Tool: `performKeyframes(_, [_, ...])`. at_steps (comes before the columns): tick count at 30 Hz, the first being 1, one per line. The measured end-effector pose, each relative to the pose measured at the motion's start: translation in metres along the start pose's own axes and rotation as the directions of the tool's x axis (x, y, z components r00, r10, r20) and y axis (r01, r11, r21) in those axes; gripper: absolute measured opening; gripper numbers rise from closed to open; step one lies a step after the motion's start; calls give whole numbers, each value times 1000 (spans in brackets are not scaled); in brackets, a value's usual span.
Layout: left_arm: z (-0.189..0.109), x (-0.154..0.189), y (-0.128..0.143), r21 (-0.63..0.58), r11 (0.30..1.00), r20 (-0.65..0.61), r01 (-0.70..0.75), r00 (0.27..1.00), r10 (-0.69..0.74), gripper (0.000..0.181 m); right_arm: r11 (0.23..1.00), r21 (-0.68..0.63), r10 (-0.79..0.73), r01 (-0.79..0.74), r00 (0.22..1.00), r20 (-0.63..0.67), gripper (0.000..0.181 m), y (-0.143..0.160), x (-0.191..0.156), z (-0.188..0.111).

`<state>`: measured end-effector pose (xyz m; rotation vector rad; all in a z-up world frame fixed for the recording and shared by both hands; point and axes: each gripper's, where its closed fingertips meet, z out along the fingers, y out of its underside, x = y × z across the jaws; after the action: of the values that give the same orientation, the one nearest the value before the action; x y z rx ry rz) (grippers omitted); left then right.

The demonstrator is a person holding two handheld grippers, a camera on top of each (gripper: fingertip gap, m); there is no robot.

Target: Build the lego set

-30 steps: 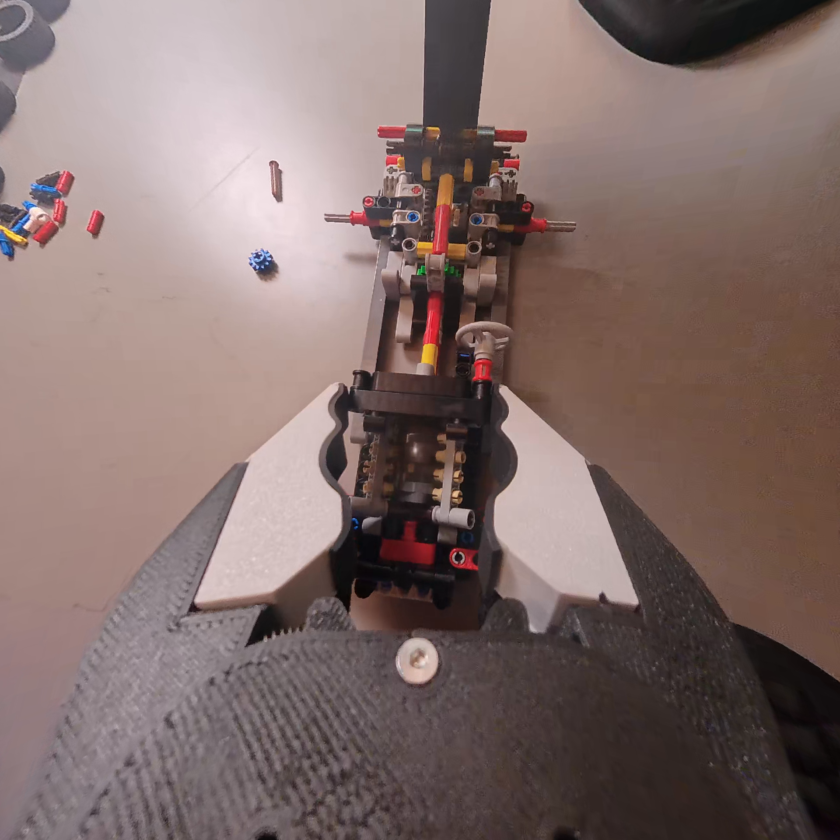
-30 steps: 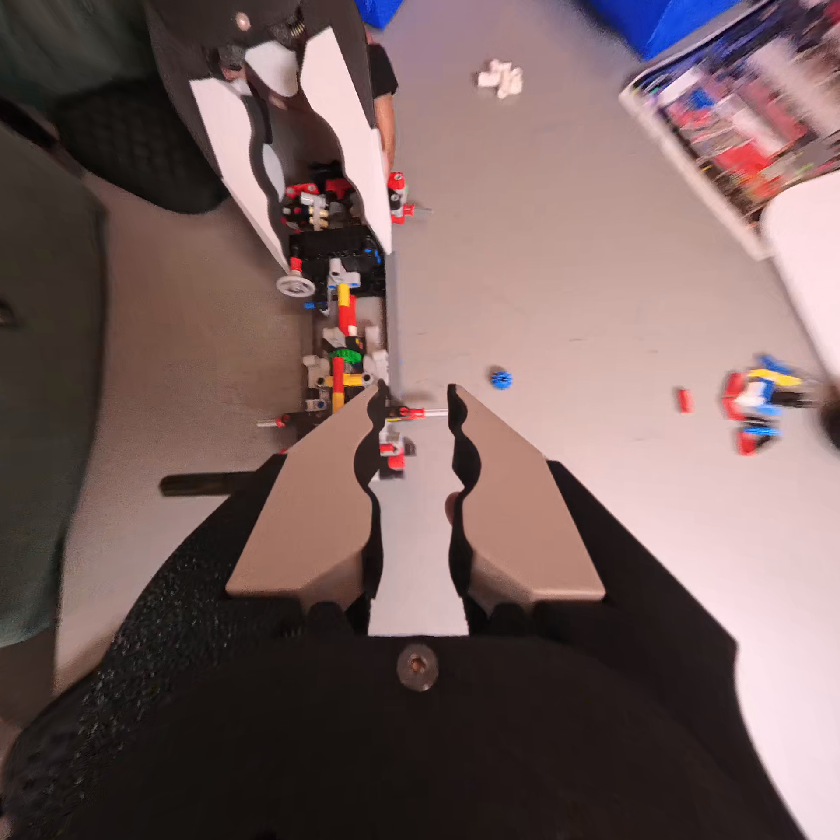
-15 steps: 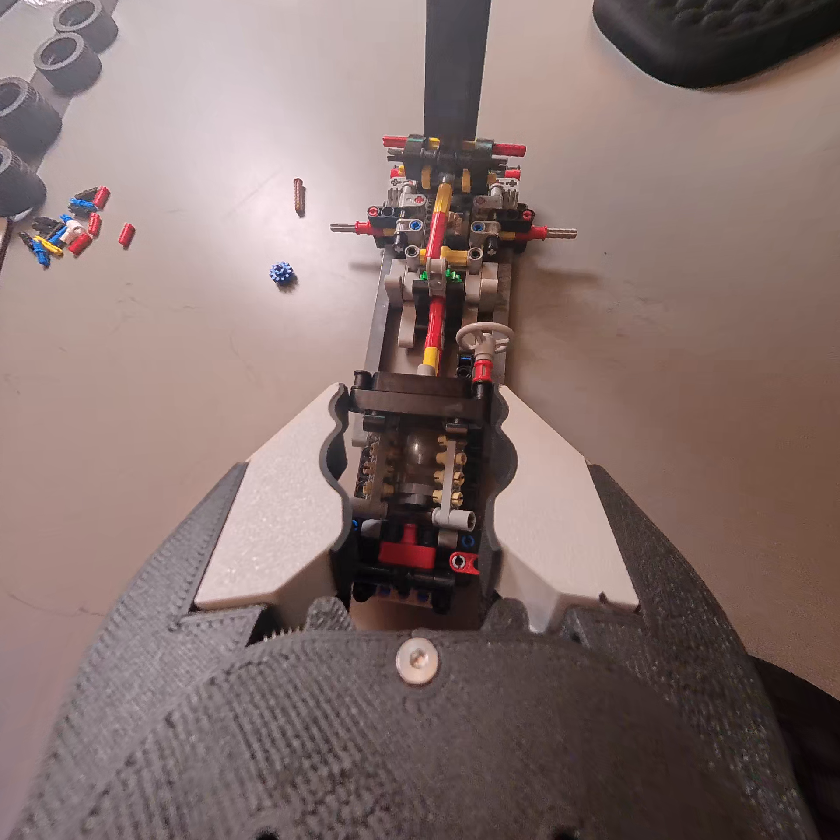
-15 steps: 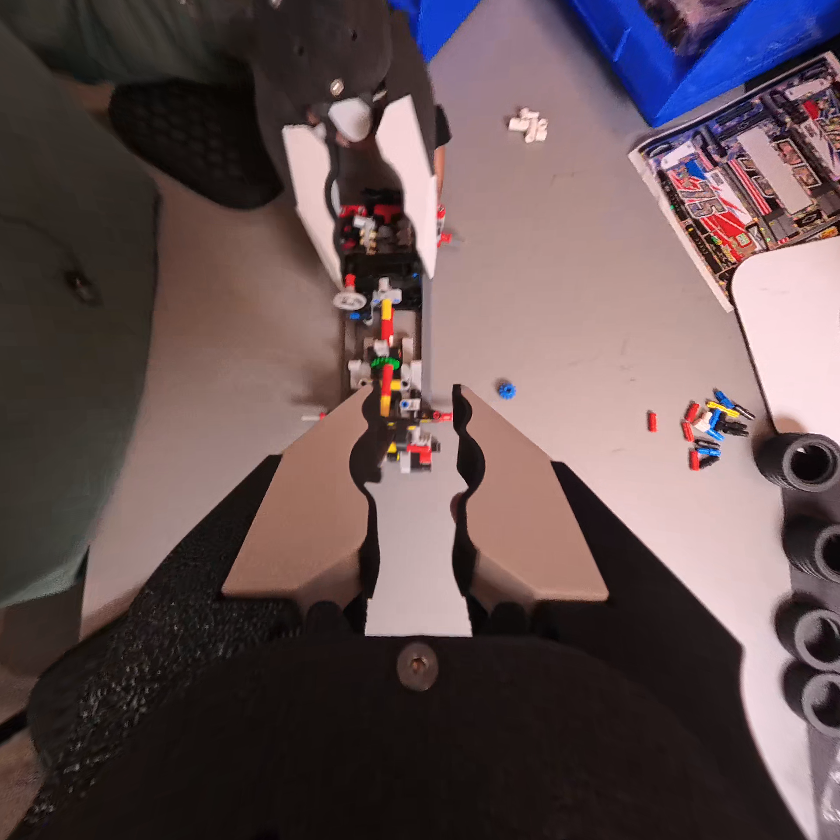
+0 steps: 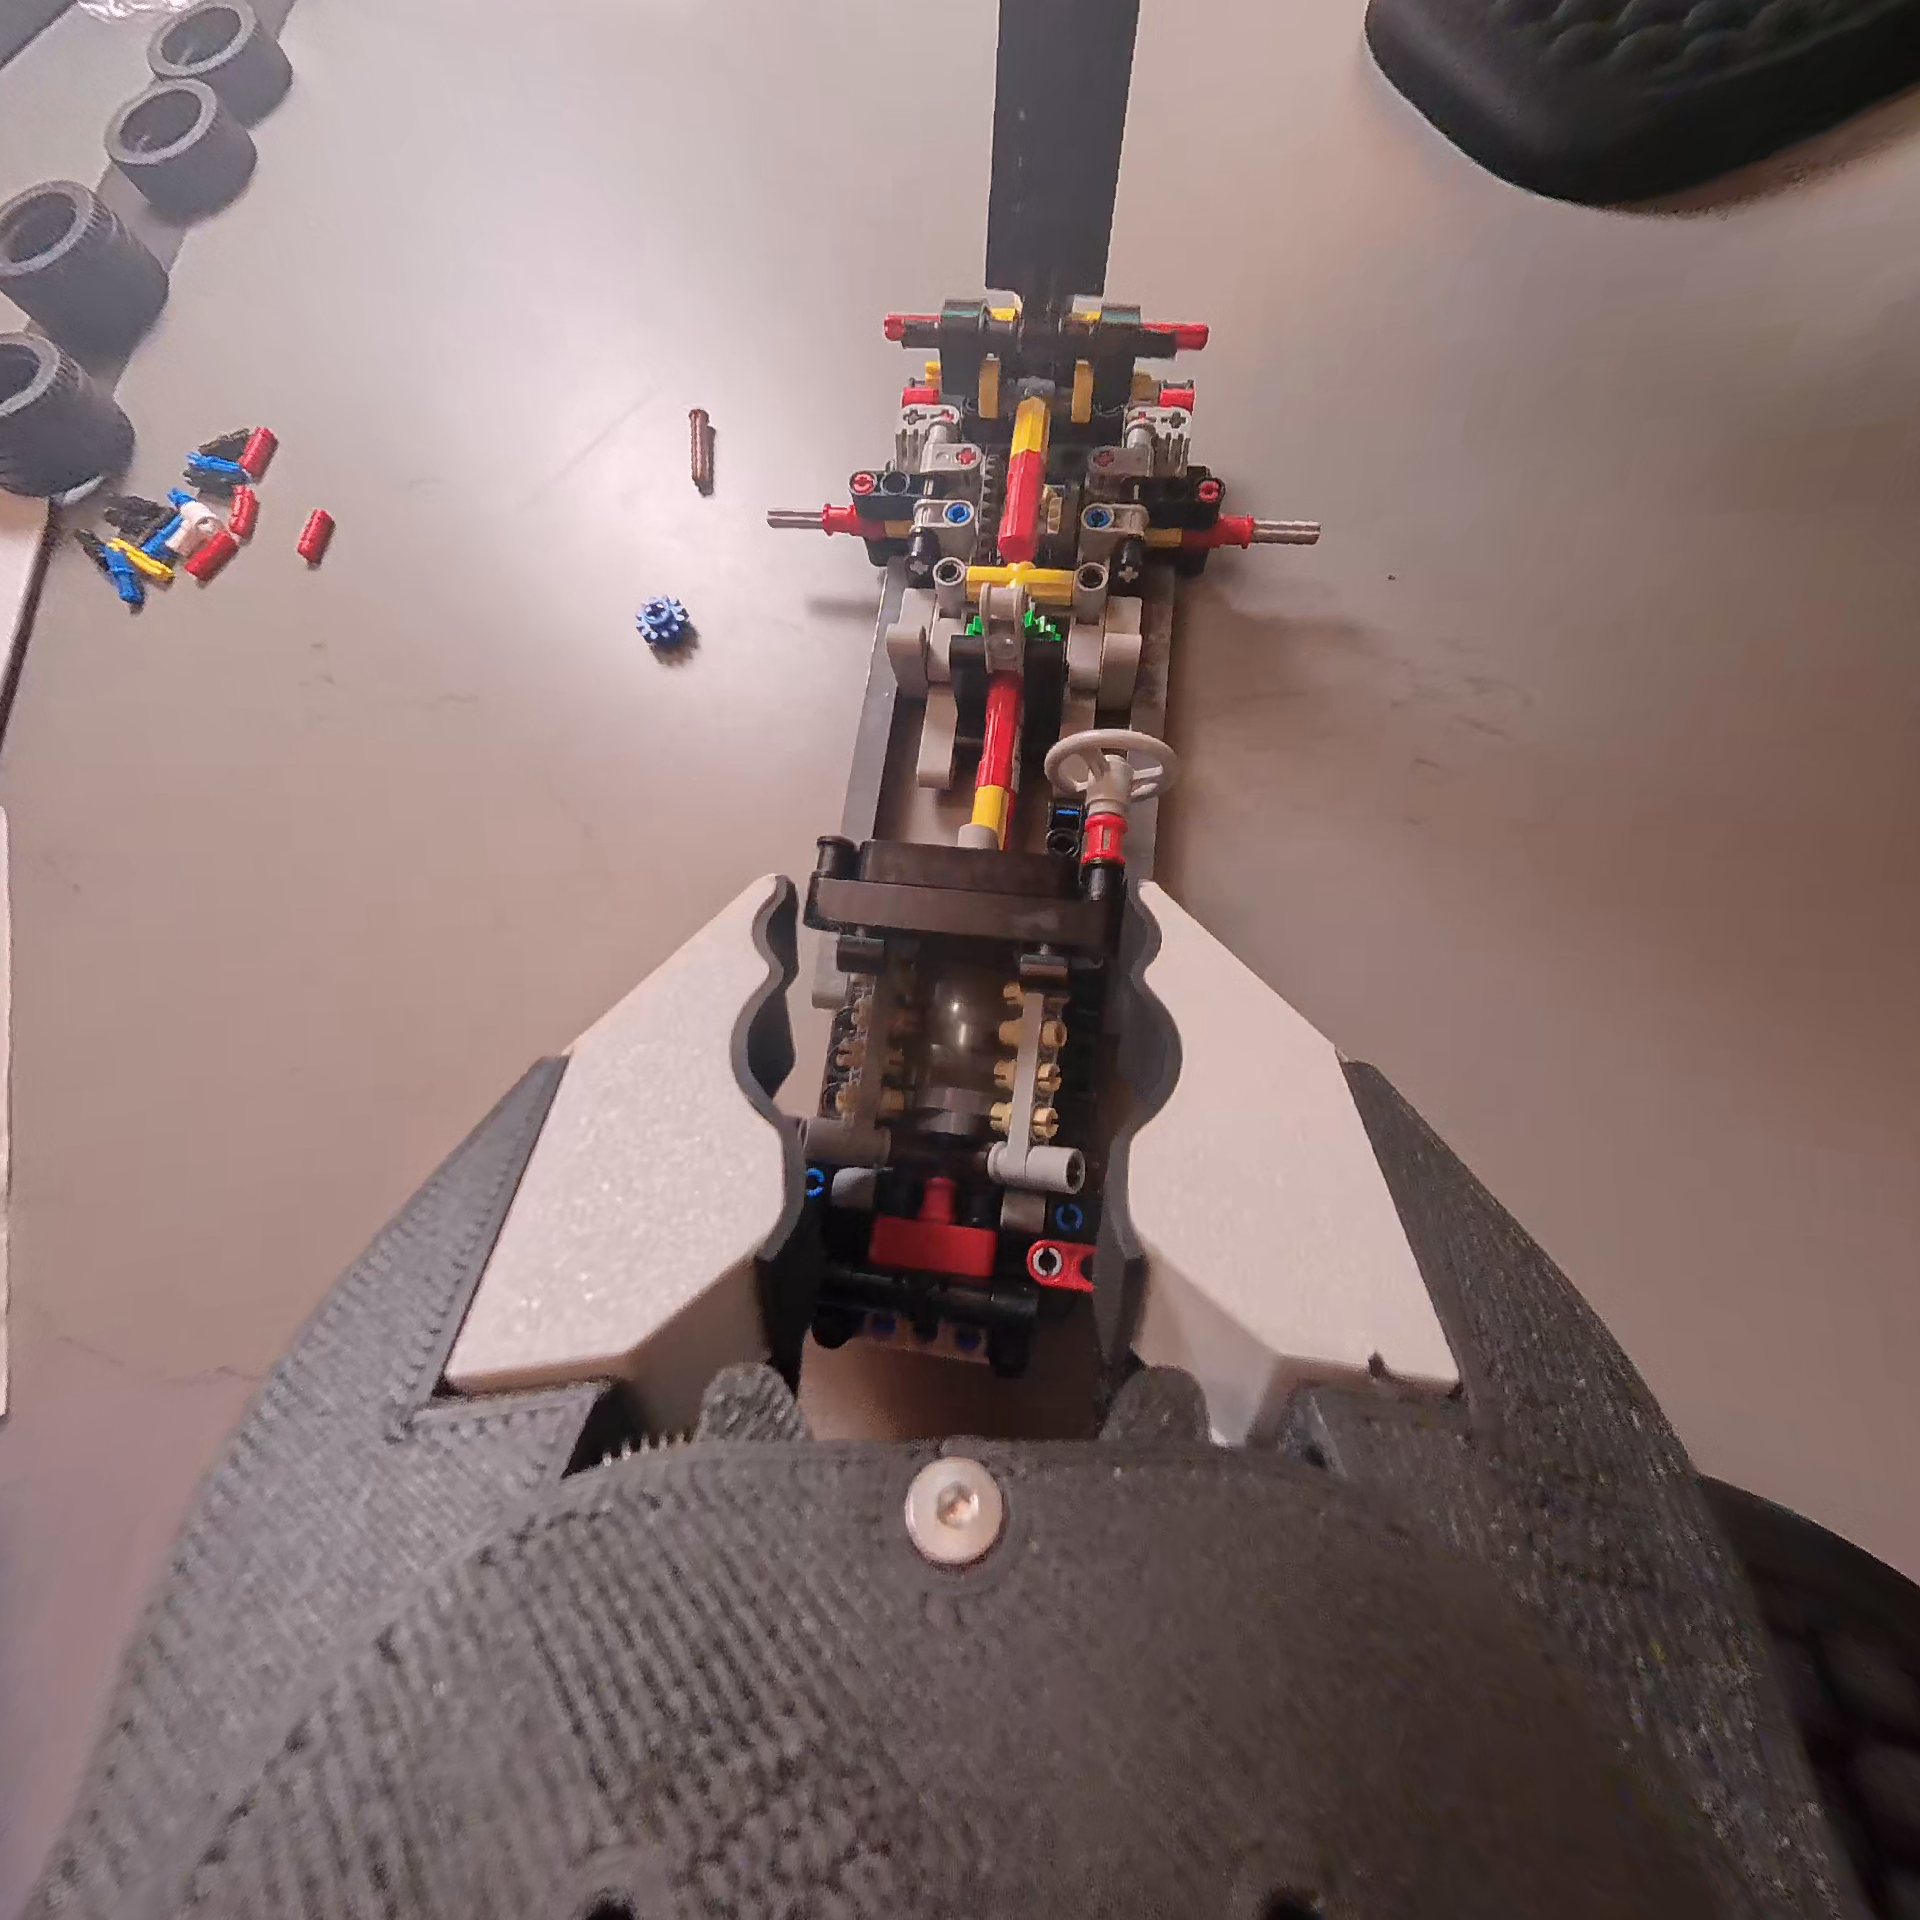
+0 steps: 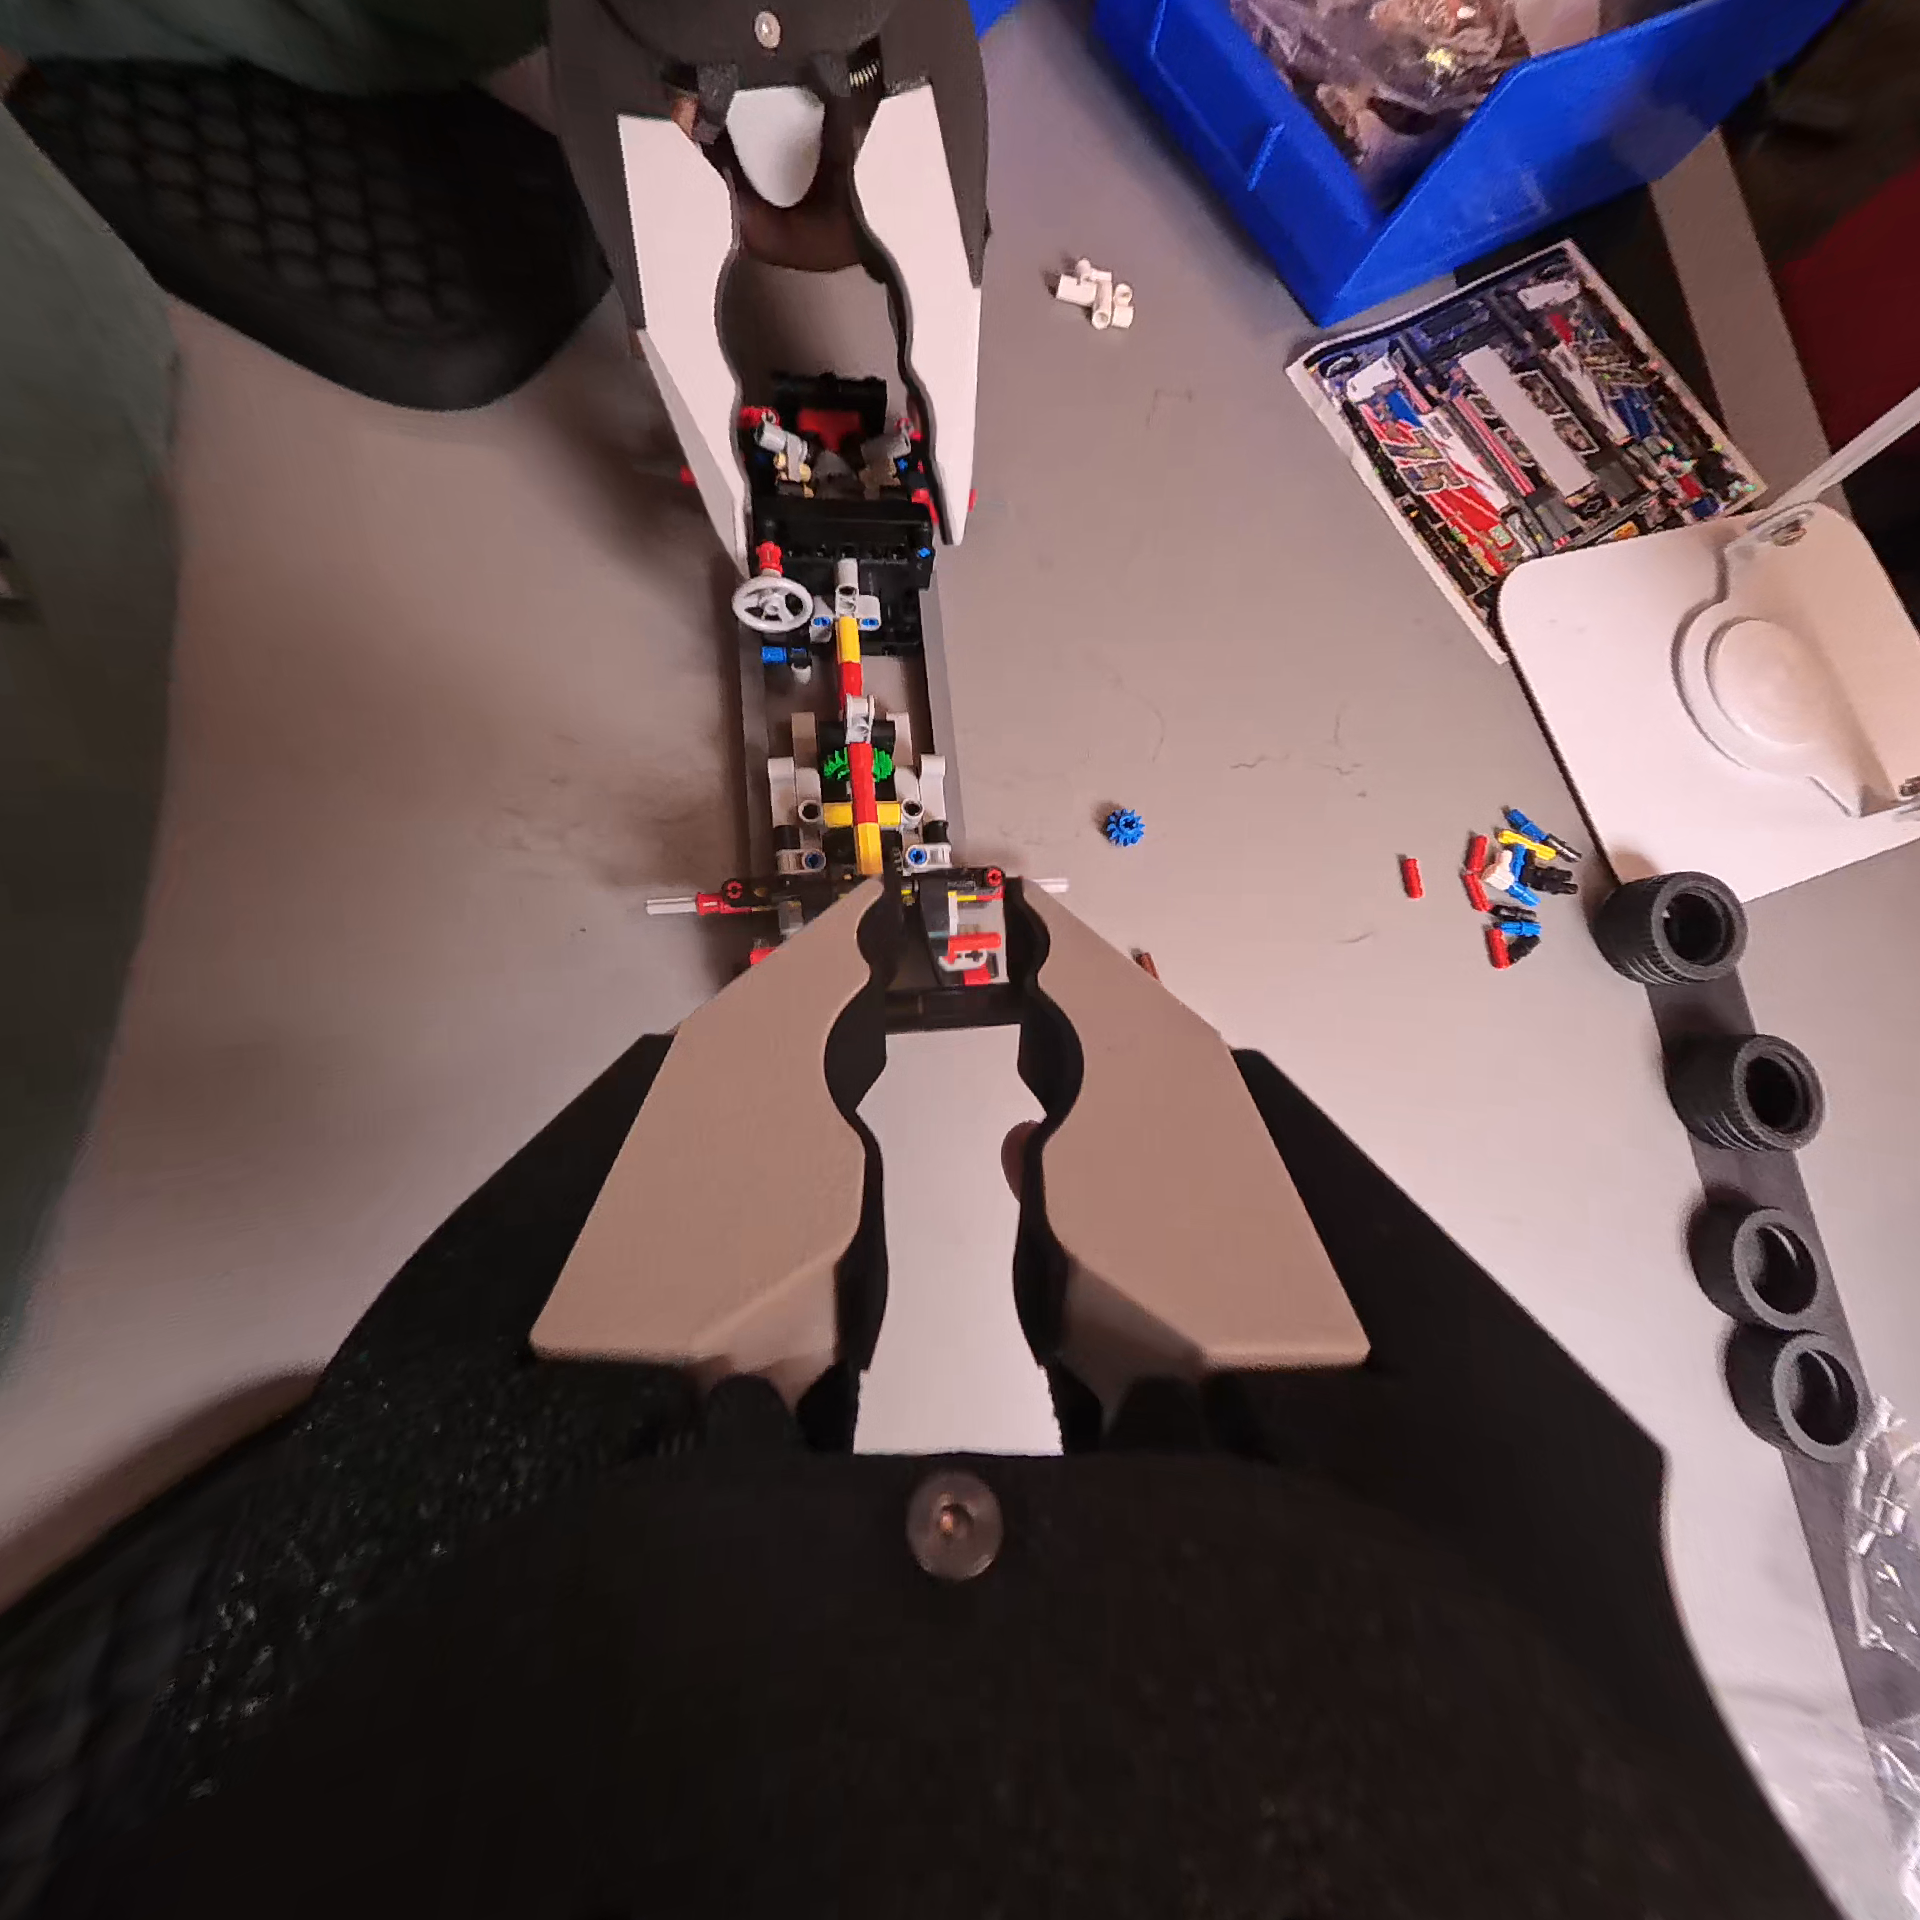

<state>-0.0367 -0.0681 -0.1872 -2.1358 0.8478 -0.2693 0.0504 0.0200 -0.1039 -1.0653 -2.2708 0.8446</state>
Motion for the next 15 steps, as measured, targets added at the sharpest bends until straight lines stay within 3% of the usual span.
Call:
performKeyframes(4, [-17,-1,-29,105,993,-55,58,997,-53,61,999,37,1,0,1000,-5,18,-5,-1,0])
performKeyframes(6, [-17,3,-46,126,989,-107,73,993,-59,51,999,43,-3,3,1000,-2,18,-6,-2,1])
performKeyframes(10, [12,12,-61,24,1000,-145,-5,989,8,43,999,52,-5,5,1000,0,18,-8,-2,3])
performKeyframes(15, [50,18,-60,-122,990,-210,-77,976,50,32,997,71,1,-1,1000,1,18,-9,-1,3])
